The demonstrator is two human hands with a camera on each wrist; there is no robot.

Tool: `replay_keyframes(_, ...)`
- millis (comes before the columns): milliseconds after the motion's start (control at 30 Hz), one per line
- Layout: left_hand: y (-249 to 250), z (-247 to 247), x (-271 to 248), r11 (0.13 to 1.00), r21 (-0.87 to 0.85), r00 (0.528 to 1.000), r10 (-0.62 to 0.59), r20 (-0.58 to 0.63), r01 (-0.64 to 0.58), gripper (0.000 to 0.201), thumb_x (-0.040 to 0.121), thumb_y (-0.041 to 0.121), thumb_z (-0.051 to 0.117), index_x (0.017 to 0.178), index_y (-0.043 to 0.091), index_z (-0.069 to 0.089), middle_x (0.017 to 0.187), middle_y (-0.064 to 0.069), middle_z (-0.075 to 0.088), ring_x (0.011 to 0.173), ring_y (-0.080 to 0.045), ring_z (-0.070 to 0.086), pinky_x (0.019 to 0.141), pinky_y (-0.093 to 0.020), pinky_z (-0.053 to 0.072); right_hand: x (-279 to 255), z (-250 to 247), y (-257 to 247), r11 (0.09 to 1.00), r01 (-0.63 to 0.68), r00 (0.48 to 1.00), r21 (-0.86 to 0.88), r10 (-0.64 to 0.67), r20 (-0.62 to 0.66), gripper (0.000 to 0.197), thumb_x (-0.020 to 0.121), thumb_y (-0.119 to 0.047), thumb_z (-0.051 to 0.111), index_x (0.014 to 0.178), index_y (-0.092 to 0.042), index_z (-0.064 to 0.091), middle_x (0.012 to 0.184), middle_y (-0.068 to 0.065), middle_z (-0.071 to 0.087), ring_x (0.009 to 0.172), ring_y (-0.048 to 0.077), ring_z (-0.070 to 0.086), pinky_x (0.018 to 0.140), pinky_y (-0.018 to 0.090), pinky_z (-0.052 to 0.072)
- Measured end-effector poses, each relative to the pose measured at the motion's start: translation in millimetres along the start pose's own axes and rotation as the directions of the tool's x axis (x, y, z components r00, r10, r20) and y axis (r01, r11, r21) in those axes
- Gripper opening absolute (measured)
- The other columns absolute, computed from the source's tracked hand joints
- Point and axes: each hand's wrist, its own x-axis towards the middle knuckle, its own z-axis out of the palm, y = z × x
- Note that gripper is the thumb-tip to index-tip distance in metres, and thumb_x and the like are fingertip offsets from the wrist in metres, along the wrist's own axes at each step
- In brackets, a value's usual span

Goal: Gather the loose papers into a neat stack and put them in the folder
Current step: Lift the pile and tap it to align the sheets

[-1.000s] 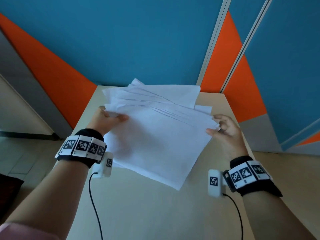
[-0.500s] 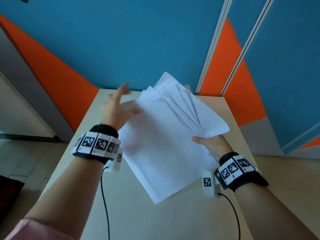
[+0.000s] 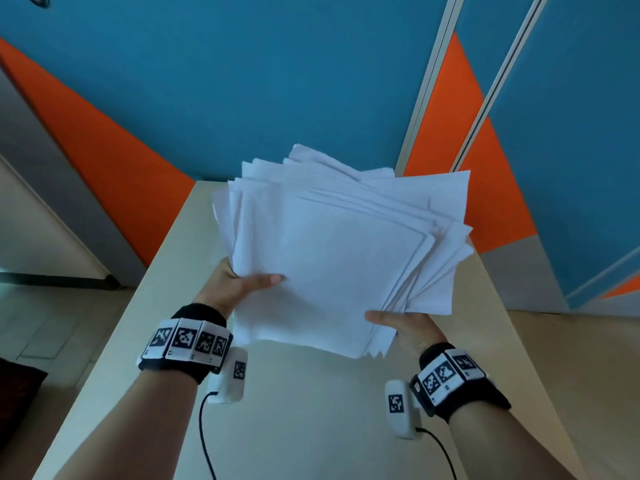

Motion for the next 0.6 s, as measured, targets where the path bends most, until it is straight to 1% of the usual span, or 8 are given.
replay_keyframes(133, -20, -4, -2, 0.999, 0.021, 0.999, -0.027, 0.034, 0.027, 0.074, 0.02, 0.036, 0.094, 0.086, 0.01, 0.072, 0.081, -0.001, 0.078, 0.077, -0.017, 0.075, 0.068, -0.028, 0.06, 12, -4, 12, 0.999, 0.02, 0.997, 0.029, -0.022, 0.077, 0.102, 0.009, -0.049, 0.093, 0.098, -0.005, 0.068, 0.117, 0.015, 0.069, 0.114, 0.03, 0.061, 0.111, 0.044, 0.035)
replay_keyframes(233, -36, -4, -2, 0.997, 0.047, 0.998, -0.052, -0.025, 0.053, 0.067, 0.022, 0.024, 0.09, 0.085, 0.012, 0.068, 0.072, 0.005, 0.077, 0.068, -0.012, 0.073, 0.064, -0.024, 0.059, -4, 0, 6, 0.999, -0.003, 0.997, 0.044, 0.0, 0.082, 0.101, 0.01, -0.054, 0.09, 0.096, -0.003, 0.071, 0.113, 0.008, 0.069, 0.121, 0.022, 0.055, 0.117, 0.037, 0.022)
replay_keyframes(333, -40, -3, -4, 0.998, 0.035, 0.997, -0.041, -0.07, 0.044, 0.048, 0.035, 0.011, 0.082, 0.08, 0.011, 0.067, 0.064, 0.008, 0.075, 0.06, -0.006, 0.071, 0.064, -0.024, 0.059, -25, 6, -12, 0.998, 0.001, 1.0, 0.067, -0.003, 0.025, 0.112, 0.043, -0.068, 0.075, 0.134, -0.007, 0.048, 0.135, -0.001, 0.051, 0.129, 0.015, 0.042, 0.11, 0.026, 0.024)
replay_keyframes(400, -41, -3, -5, 0.999, 0.025, 0.994, -0.033, -0.1, 0.036, 0.036, 0.045, 0.002, 0.077, 0.079, 0.01, 0.066, 0.062, 0.009, 0.075, 0.059, -0.005, 0.071, 0.069, -0.028, 0.057, -25, 3, -14, 0.997, 0.002, 1.0, 0.074, 0.0, -0.027, 0.112, 0.057, -0.084, 0.047, 0.141, -0.01, 0.039, 0.143, 0.005, 0.048, 0.127, 0.022, 0.049, 0.095, 0.027, 0.043)
replay_keyframes(433, -43, -3, -6, 0.999, 0.019, 0.994, -0.03, -0.108, 0.032, 0.033, 0.048, 0.0, 0.074, 0.078, 0.011, 0.066, 0.062, 0.008, 0.075, 0.059, -0.005, 0.071, 0.071, -0.029, 0.056, -24, 1, -13, 0.997, -0.017, 0.999, 0.076, 0.021, -0.046, 0.104, 0.065, -0.082, 0.037, 0.141, -0.011, 0.04, 0.142, 0.009, 0.049, 0.124, 0.025, 0.052, 0.083, 0.026, 0.048)
replay_keyframes(467, -45, -3, -6, 1.0, 0.013, 0.994, -0.027, -0.108, 0.029, 0.033, 0.049, 0.0, 0.074, 0.079, 0.011, 0.066, 0.063, 0.008, 0.075, 0.059, -0.005, 0.071, 0.07, -0.028, 0.057, -22, 0, -11, 0.995, -0.032, 0.997, 0.09, 0.038, -0.071, 0.093, 0.075, -0.077, 0.031, 0.14, -0.011, 0.042, 0.139, 0.011, 0.052, 0.12, 0.025, 0.056, 0.077, 0.026, 0.049)
replay_keyframes(533, -50, -2, -8, 0.999, 0.009, 0.995, -0.032, -0.095, 0.033, 0.035, 0.049, -0.001, 0.074, 0.081, 0.011, 0.066, 0.063, 0.008, 0.075, 0.059, -0.005, 0.071, 0.065, -0.022, 0.059, -20, 0, -10, 0.987, -0.057, 0.994, 0.151, 0.07, -0.084, 0.077, 0.086, -0.066, 0.029, 0.135, -0.01, 0.047, 0.123, 0.008, 0.063, 0.101, 0.019, 0.063, 0.076, 0.027, 0.05)
replay_keyframes(600, -56, -1, -9, 0.999, 0.002, 0.994, -0.045, -0.1, 0.046, 0.036, 0.048, 0.0, 0.074, 0.081, 0.011, 0.066, 0.062, 0.007, 0.075, 0.058, -0.008, 0.071, 0.06, -0.02, 0.059, -21, 3, -10, 0.969, -0.084, 0.996, 0.234, 0.09, -0.017, 0.078, 0.083, -0.067, 0.037, 0.124, -0.004, 0.057, 0.102, 0.009, 0.072, 0.094, 0.019, 0.065, 0.095, 0.034, 0.047)
